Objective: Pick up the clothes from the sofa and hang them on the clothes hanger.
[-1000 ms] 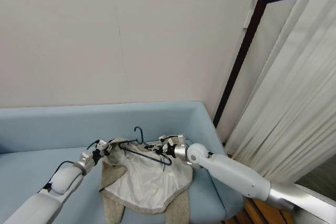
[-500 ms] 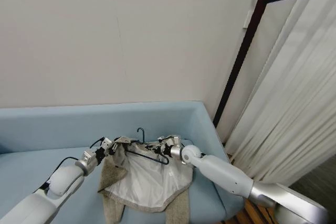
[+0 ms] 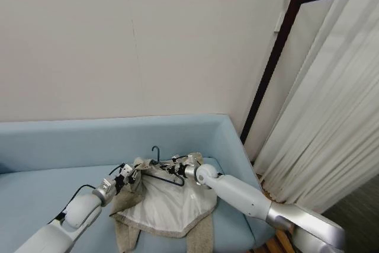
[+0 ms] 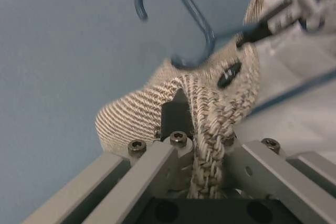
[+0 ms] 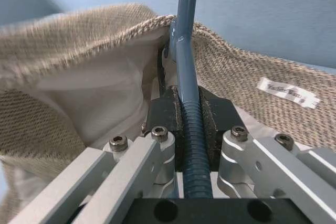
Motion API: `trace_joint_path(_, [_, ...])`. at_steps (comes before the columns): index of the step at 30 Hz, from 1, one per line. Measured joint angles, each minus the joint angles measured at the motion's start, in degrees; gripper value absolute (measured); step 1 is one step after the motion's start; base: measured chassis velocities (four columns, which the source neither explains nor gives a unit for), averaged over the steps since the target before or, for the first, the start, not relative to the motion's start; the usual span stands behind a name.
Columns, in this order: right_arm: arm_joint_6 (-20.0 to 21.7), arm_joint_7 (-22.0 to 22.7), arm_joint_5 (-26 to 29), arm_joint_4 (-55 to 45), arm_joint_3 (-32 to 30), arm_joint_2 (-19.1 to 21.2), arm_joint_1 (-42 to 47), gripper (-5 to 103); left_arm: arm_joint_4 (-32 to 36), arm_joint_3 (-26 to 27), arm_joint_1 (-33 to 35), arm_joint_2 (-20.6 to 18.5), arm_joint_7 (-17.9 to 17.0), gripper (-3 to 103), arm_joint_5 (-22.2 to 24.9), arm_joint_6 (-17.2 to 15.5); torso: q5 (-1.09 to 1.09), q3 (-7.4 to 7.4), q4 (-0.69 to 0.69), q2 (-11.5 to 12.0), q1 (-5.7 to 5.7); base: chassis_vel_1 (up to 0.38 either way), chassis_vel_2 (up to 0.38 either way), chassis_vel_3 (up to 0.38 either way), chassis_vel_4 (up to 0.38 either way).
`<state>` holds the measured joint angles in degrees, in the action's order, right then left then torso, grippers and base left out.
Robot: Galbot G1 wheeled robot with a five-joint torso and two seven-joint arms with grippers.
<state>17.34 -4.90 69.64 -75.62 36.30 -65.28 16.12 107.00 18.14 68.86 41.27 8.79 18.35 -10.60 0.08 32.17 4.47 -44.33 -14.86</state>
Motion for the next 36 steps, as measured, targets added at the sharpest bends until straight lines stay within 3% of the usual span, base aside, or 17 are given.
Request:
trace_joint_path(11, [-0.4, 1.1, -3.8, 5.2, 2.1, -5.0, -1.1, 8, -6.3, -4.3, -0.6, 2.6, -1.0, 0, -4.3, 0.1, -0.01, 0.00, 0.00, 0.0, 0.00, 0.000, 0.000, 0.000, 0.000])
trace_joint_path(17, [-0.4, -0.2, -3.9, 8.1, 2.5, -7.6, -1.6, 8, -3.3, -4.4, 0.7, 2.9, -1.3, 0, -4.7, 0.1, -0.01, 0.00, -0.01, 0.0, 0.00, 0.000, 0.000, 0.000, 0.000])
trace_joint_path(26, [-0.1, -4.4, -3.9, 8.7, 3.6, -7.1, -2.1, 8, 5.3, -0.5, 1.0, -1.3, -1.1, 0, -2.1, -1.7, 0.01, 0.00, 0.01, 0.0, 0.00, 0.000, 0.000, 0.000, 0.000])
trace_joint_path(36, [-0.9, -4.8, -5.8, 12.7, 2.9, -9.9, -2.1, 8, 2.8, -0.2, 3.1, 0.3, -0.9, 0, -3.4, -2.1, 0.01, 0.00, -0.02, 0.0, 0.00, 0.000, 0.000, 0.000, 0.000])
